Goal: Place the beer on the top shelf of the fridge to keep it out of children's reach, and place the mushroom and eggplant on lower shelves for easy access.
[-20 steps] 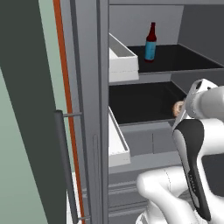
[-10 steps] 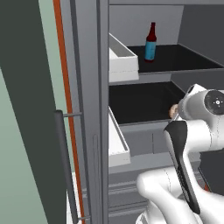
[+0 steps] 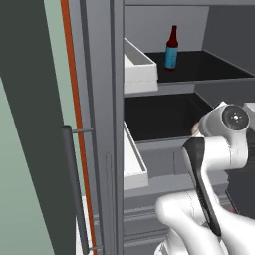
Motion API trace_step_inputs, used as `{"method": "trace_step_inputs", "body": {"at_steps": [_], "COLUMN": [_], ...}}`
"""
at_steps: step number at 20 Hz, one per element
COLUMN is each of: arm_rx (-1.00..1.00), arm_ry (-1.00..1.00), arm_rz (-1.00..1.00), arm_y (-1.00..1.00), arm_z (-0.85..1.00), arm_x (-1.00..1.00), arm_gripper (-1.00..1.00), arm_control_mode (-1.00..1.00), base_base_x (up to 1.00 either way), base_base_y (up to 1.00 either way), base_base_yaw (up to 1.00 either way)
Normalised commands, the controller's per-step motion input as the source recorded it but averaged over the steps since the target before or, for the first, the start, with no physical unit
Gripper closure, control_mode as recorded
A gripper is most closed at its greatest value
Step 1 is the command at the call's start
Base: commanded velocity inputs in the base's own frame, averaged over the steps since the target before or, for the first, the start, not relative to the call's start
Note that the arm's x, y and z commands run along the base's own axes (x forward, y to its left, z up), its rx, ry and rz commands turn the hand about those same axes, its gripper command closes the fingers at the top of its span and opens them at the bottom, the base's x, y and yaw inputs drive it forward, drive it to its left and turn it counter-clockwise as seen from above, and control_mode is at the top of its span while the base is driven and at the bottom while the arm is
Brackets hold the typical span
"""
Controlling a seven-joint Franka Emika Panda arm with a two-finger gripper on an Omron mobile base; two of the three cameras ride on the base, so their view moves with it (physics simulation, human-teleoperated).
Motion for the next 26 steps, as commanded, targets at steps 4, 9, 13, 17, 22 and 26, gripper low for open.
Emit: {"method": "trace_step_inputs", "body": {"at_steps": [4, 9, 13, 17, 22, 26], "arm_rx": [0.29, 0.38, 0.39, 0.31, 0.19, 0.11], "arm_ry": [0.00, 0.00, 0.00, 0.00, -0.02, -0.02], "arm_rz": [-0.29, -0.26, -0.11, -0.02, 0.00, 0.00], "arm_y": [0.00, -0.01, -0.03, 0.00, 0.00, 0.00], "arm_z": [-0.21, -0.09, -0.05, -0.21, -0.35, -0.36], "arm_x": [0.32, 0.44, 0.49, 0.59, 0.63, 0.61], "arm_gripper": [1.00, 1.00, 1.00, 1.00, 1.00, 1.00], "arm_control_mode": [-1.00, -1.00, -1.00, -1.00, -1.00, -1.00], "base_base_x": [0.00, 0.00, 0.00, 0.00, 0.00, 0.00], "base_base_y": [0.00, 0.00, 0.00, 0.00, 0.00, 0.00], "base_base_yaw": [0.00, 0.00, 0.00, 0.00, 0.00, 0.00]}}
